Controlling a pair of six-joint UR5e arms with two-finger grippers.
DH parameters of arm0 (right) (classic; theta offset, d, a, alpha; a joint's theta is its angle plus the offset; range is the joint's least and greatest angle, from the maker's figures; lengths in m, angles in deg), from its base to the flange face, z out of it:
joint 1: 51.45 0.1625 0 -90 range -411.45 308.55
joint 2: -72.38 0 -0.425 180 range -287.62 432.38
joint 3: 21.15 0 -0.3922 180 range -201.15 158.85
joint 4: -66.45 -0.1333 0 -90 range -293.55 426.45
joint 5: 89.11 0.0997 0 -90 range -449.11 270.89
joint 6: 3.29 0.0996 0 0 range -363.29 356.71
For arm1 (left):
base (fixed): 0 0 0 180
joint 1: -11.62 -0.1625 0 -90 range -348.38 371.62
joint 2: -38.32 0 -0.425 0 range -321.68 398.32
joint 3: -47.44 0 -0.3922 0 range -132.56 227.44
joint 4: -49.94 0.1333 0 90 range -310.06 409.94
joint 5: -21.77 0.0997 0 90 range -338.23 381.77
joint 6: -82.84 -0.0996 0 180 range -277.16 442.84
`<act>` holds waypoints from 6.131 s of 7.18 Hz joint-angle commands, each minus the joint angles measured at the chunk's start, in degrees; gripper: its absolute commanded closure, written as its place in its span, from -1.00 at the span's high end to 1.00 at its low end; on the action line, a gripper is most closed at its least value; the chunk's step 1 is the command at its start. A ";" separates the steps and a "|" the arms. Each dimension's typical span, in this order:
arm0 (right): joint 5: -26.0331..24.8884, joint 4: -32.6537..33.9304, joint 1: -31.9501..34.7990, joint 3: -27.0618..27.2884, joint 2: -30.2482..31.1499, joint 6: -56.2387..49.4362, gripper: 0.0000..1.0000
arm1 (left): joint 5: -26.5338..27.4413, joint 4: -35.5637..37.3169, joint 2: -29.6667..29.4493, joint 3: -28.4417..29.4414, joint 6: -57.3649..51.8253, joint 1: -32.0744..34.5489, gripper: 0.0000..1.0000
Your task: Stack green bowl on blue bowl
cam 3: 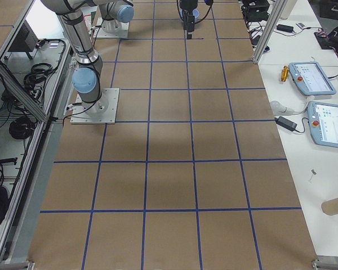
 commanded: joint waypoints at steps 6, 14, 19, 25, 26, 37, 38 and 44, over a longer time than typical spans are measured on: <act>0.00 0.00 0.02 0.00 0.00 0.00 1.00 | 1.04 -15.24 15.02 -2.34 21.75 16.89 -1.00; 0.00 0.00 0.02 0.00 0.00 0.00 1.00 | 7.19 -10.20 28.49 -20.68 66.17 41.16 -1.00; 0.00 0.00 -0.06 0.00 0.00 0.00 1.00 | 8.16 6.16 30.61 -37.05 68.49 41.71 -1.00; 0.00 0.00 0.02 0.00 0.00 0.00 1.00 | 7.55 6.16 29.29 -38.90 68.84 41.80 -1.00; 0.00 0.00 0.02 0.00 0.00 0.00 1.00 | 7.81 6.25 28.94 -38.73 68.84 41.80 -0.72; 0.00 0.00 -0.06 0.00 0.00 0.00 1.00 | 1.92 -16.59 37.01 -25.19 104.67 52.95 1.00; 0.00 0.00 0.02 0.00 0.00 0.00 1.00 | 0.53 -18.69 38.85 -24.93 107.14 52.96 1.00; 0.00 0.00 -0.06 0.00 0.00 0.00 1.00 | -2.31 -30.66 43.00 -19.91 108.92 52.35 1.00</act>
